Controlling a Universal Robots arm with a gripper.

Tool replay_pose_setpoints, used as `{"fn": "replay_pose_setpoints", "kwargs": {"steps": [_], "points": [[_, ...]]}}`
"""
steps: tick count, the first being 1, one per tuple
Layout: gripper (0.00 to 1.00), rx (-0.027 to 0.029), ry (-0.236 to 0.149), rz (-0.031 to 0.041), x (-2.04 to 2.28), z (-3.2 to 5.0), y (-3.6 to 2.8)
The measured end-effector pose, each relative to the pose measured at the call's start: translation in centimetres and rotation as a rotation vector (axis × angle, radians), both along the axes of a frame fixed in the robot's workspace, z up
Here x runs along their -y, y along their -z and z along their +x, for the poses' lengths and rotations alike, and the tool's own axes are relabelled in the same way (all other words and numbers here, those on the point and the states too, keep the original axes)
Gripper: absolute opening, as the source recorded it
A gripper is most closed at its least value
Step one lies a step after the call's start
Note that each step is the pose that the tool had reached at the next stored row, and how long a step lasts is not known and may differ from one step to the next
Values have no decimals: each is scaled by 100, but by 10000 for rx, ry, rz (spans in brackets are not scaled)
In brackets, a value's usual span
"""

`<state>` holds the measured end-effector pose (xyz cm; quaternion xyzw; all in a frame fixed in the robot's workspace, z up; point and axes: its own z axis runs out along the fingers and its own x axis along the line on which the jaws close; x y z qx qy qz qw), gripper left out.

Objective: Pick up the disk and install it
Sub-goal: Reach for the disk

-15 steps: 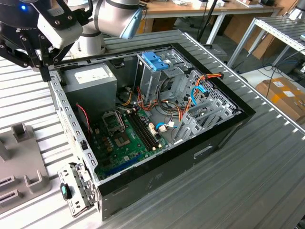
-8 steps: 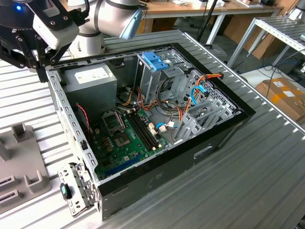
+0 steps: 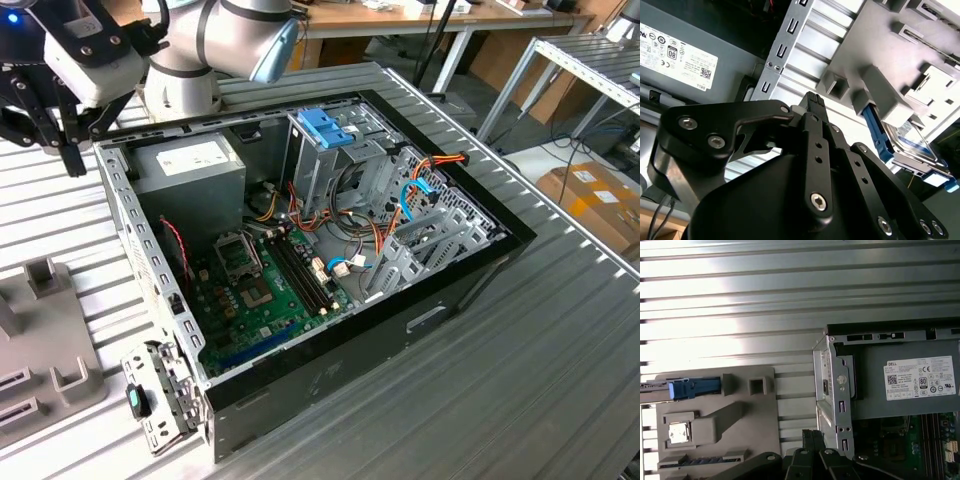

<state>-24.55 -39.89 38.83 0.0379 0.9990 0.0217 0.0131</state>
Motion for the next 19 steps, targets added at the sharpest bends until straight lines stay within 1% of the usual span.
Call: {"fn": "replay_pose_setpoints", "kwargs": {"steps": [8,19], "points": [[11,0,-2,0,0,-118,5],[11,0,-1,0,0,-144,6]]}}
